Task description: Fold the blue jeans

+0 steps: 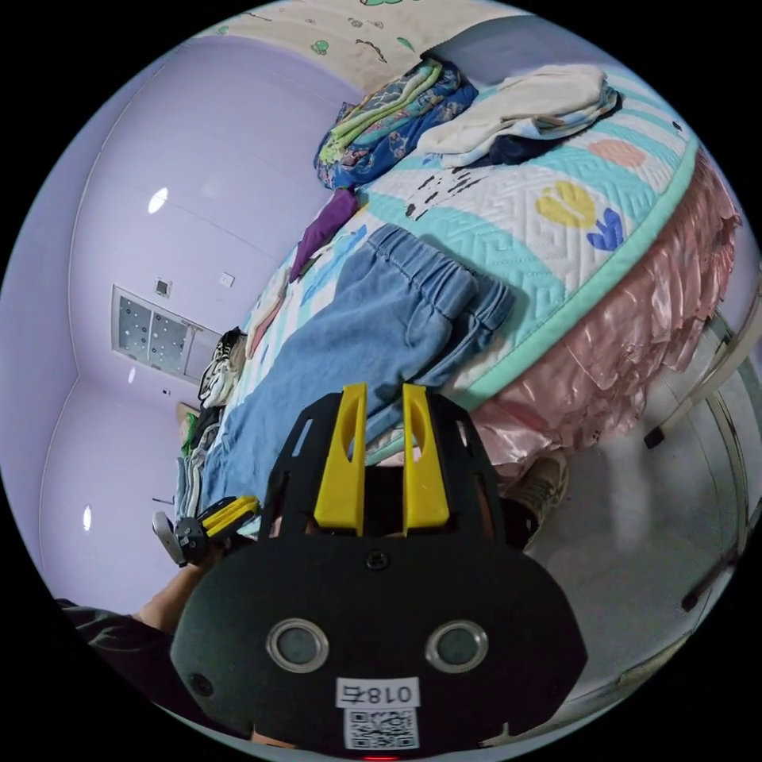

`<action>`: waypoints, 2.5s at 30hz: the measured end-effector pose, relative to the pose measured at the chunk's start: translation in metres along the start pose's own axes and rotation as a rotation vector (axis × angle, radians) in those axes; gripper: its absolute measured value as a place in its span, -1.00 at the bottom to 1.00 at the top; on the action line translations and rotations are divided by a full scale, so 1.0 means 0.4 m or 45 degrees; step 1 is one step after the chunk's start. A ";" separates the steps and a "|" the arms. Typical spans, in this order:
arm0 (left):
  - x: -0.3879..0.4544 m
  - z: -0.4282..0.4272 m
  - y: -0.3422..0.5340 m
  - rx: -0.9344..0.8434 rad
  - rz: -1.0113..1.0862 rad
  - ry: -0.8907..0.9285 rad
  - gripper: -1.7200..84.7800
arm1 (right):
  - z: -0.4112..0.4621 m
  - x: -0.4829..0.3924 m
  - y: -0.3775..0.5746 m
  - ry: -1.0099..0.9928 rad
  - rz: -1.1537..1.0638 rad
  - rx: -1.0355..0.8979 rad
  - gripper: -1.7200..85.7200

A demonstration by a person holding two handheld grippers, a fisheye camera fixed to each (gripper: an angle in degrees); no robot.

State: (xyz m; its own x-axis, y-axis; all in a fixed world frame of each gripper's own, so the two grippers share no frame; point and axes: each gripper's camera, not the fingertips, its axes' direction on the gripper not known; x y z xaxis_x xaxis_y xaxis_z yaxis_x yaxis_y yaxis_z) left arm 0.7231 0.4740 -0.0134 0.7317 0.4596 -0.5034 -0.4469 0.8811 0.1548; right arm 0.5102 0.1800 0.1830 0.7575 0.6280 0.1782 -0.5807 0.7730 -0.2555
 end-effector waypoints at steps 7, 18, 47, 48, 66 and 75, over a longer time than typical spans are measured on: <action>-0.051 0.001 -0.010 0.022 -0.058 0.135 -0.98 | -0.012 0.046 -0.015 -0.124 0.028 0.040 -0.96; -0.121 0.066 0.047 0.067 -0.132 0.336 -0.98 | 0.062 0.134 -0.004 -0.102 0.019 -0.018 -0.97; -0.400 0.059 0.770 0.483 -0.874 0.450 -0.98 | 0.479 0.396 0.119 -0.108 0.209 0.191 -0.90; -0.422 0.051 0.843 0.527 -0.960 0.441 -0.98 | 0.498 0.387 0.137 -0.082 0.200 0.208 -0.91; -0.460 0.046 1.885 1.040 -1.882 0.188 -0.98 | 1.176 -0.441 0.695 0.141 -1.309 0.055 -0.94; -0.449 0.135 2.151 1.067 -2.012 0.219 -0.98 | 1.726 -0.453 1.305 0.538 -1.906 -0.131 -0.92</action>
State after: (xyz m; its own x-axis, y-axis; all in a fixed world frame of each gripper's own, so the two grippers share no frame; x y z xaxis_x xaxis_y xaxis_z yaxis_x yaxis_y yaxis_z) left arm 0.2351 1.1555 0.2562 0.0828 -0.7541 -0.6515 0.9431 0.2706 -0.1933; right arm -0.1363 0.5319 0.6733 0.6424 -0.7644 0.0550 0.7613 0.6282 -0.1608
